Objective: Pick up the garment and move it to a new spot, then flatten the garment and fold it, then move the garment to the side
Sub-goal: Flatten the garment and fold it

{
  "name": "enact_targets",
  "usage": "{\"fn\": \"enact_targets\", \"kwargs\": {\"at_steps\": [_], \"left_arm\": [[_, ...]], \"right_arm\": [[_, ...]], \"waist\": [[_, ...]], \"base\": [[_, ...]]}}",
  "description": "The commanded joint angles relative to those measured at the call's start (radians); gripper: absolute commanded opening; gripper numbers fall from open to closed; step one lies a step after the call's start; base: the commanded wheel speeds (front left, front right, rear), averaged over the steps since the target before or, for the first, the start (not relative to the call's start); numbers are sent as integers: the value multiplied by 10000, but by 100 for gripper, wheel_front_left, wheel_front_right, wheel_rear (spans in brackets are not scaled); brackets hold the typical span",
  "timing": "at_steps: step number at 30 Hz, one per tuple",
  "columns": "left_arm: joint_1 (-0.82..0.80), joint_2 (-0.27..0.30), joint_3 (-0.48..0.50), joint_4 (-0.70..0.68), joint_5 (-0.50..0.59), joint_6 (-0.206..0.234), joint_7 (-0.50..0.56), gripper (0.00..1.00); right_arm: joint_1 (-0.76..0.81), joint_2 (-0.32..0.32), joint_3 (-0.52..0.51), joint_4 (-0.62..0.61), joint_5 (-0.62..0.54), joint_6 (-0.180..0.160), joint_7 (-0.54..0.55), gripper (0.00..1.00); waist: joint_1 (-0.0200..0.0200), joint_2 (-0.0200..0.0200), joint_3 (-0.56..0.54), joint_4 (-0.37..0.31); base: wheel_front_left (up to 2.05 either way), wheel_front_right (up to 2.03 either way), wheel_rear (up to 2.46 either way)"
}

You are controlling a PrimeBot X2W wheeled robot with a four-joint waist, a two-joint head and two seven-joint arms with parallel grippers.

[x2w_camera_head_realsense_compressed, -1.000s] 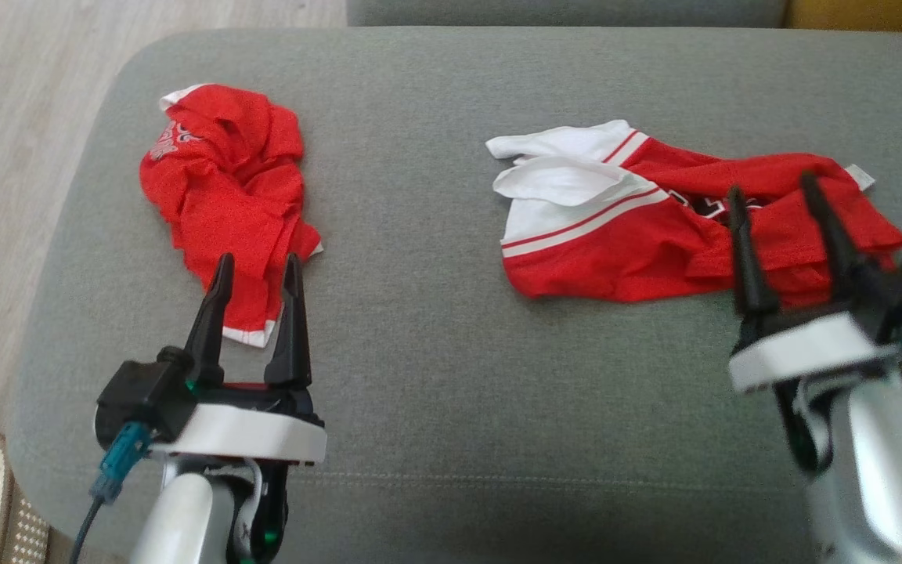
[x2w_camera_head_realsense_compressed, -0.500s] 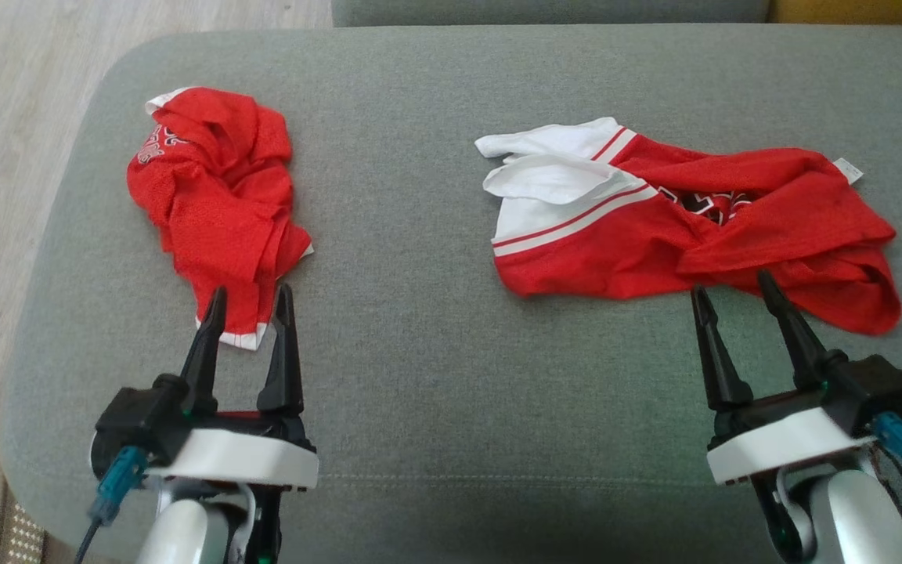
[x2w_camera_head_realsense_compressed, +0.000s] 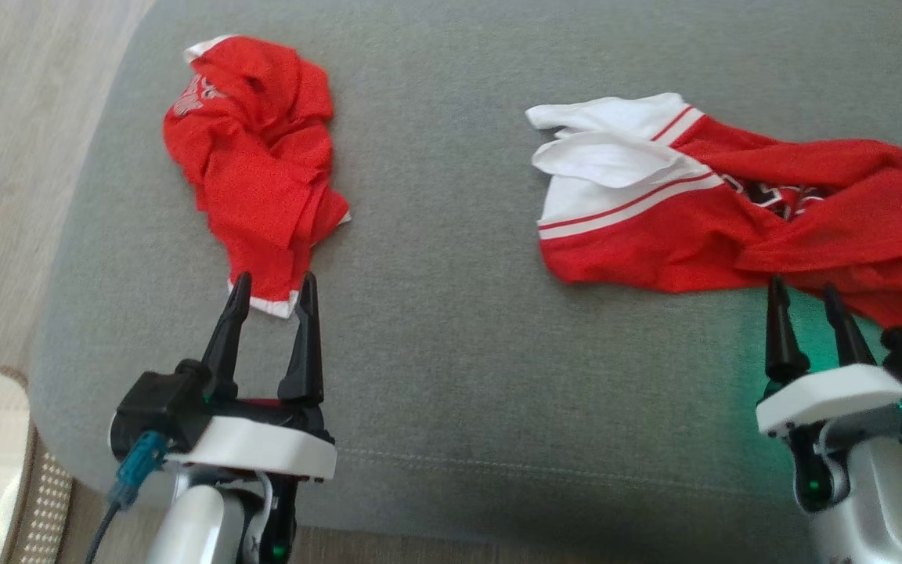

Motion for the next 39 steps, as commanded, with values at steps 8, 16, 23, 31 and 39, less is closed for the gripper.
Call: {"fn": "enact_targets", "kwargs": {"at_steps": [8,16,23,31,39], "left_arm": [[-487,24,172,-209,-18,54,-53,100],[-625,24,90,-186,2,106,-53,100],[-667,24,139,-127,39,109,-53,100],[-519,24,334,-21,40,44,-53,100],[-407,24,323,-18,-40,26,-53,100]], "right_arm": [[-1180,-19,-116,1070,1360,-2,-93,100],[-1454,-19,-14,998,1257,-2,-93,100],[-1450,-18,223,625,1054,-2,-93,0],[-802,-18,559,-223,136,-2,-93,0],[68,-545,1345,-1536,-140,-2,1143,0]], "waist": [[0,-1,348,499],[0,-1,528,477],[0,-1,526,252],[0,-1,171,-540],[0,-1,-291,-1576]], "base": [[0,0,0],[0,0,0],[0,0,0],[0,0,0],[0,0,0]]}}
